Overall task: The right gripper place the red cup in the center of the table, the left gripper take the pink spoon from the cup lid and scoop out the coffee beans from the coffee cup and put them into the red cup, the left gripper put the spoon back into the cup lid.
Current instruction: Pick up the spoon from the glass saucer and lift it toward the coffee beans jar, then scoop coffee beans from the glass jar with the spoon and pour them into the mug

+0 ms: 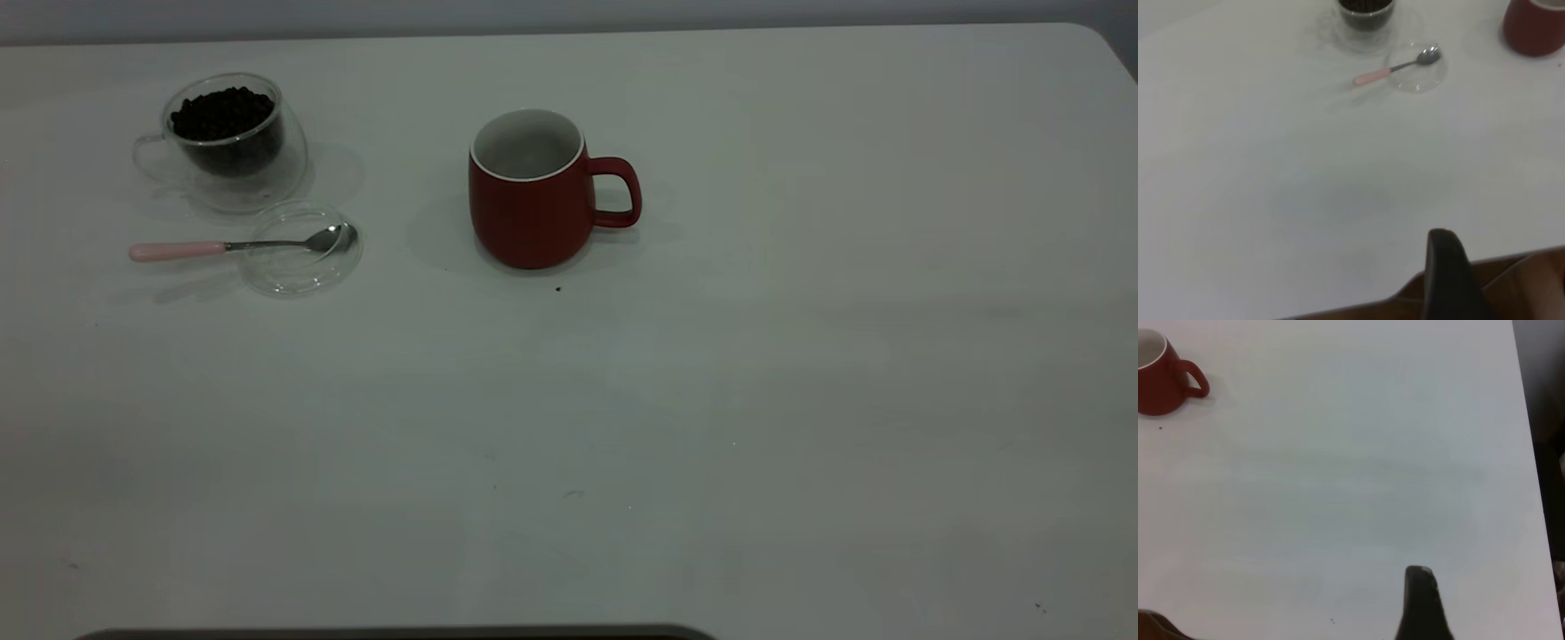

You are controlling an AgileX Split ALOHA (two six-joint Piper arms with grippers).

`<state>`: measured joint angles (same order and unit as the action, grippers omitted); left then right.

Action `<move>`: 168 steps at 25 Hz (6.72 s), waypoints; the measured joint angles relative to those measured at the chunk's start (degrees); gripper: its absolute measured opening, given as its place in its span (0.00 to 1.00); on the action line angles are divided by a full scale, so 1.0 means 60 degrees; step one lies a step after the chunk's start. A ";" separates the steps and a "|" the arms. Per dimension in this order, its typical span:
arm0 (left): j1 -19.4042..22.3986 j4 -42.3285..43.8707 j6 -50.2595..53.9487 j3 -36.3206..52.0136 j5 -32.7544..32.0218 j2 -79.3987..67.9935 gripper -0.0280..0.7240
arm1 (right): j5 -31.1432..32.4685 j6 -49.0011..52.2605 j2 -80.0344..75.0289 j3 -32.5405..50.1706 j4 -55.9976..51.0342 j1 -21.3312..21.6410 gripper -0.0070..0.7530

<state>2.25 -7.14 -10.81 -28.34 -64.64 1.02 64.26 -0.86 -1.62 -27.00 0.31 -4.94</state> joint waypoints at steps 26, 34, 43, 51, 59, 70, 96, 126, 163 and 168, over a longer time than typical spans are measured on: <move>0.0304 -0.0168 0.1728 -0.2506 0.6851 -1.3379 0.62 | 0.0000 0.0007 0.0008 0.0000 0.0018 0.0000 0.74; 0.2446 -0.0821 0.1482 -0.5142 0.6221 -1.7287 0.62 | 0.0003 0.0017 0.0008 0.0000 0.0018 0.0000 0.74; 0.4049 -0.5080 -0.4097 -0.7527 0.3550 -2.1015 0.62 | 0.0010 0.0017 0.0008 0.0000 0.0018 0.0000 0.74; 0.4489 -0.8212 -0.7788 -0.7633 0.2213 -2.2842 0.62 | 0.0010 0.0017 0.0008 0.0000 0.0018 0.0000 0.74; 0.4489 -0.9085 -0.8857 -0.7614 0.2373 -2.3196 0.75 | 0.0010 0.0017 0.0008 0.0000 0.0022 0.0000 0.74; 0.3630 -1.0243 -0.9250 -0.7614 0.2640 -2.3913 0.82 | 0.0010 0.0017 0.0008 0.0000 0.0022 0.0000 0.74; 0.3172 -1.1686 -0.9677 -0.7533 0.2755 -2.4539 0.67 | 0.0019 0.0017 0.0008 0.0000 0.0022 0.0000 0.74; 0.3299 -1.1651 -0.9466 -0.7533 0.1970 -2.4273 0.19 | 0.0019 0.0017 0.0008 0.0000 0.0022 0.0000 0.74; 0.3968 -1.0222 -0.9364 -0.8778 0.3027 -2.1845 0.19 | 0.0019 0.0038 0.0008 0.0000 0.0022 0.0000 0.74; 0.3968 -1.0625 -0.9934 -0.8778 0.2900 -2.2304 0.19 | 0.0019 0.0038 0.0008 0.0000 0.0022 0.0000 0.74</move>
<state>26.06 -70.89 -70.41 -81.01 -47.25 -132.80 64.37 -0.63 -1.58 -27.00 0.44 -4.94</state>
